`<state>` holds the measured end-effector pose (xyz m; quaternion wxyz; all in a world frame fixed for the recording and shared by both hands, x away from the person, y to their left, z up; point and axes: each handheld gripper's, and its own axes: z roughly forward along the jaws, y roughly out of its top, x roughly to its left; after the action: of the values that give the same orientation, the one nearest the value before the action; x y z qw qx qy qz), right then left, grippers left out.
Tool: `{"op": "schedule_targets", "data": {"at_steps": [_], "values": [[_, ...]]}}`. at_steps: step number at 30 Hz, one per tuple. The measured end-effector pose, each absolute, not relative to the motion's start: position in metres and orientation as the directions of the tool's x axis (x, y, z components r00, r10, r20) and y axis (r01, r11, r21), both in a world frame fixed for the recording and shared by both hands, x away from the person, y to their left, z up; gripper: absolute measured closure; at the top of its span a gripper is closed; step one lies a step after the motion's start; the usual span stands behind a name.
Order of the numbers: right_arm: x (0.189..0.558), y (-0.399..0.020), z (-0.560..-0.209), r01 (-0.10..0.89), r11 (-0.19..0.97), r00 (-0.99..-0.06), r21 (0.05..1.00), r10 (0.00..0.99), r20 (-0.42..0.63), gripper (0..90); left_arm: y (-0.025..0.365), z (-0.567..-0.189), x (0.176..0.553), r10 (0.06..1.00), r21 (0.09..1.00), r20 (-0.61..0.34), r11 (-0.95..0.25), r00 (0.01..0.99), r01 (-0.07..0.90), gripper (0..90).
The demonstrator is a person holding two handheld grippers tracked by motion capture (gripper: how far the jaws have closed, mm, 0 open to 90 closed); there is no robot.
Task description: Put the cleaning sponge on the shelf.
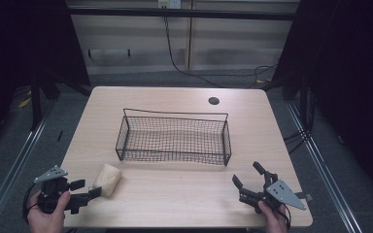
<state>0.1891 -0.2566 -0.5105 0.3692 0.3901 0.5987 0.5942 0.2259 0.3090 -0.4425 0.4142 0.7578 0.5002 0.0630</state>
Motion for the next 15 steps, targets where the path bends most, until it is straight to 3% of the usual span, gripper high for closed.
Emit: {"op": "schedule_targets", "data": {"at_steps": [15], "values": [[0.1887,-0.2566,-0.5106,0.026,-0.007,-0.421,1.0,0.907,0.017,13.2,0.3053,-0.4401,0.2251,0.805,0.69,-0.324,-0.159,0.498,0.706,19.6]]}}
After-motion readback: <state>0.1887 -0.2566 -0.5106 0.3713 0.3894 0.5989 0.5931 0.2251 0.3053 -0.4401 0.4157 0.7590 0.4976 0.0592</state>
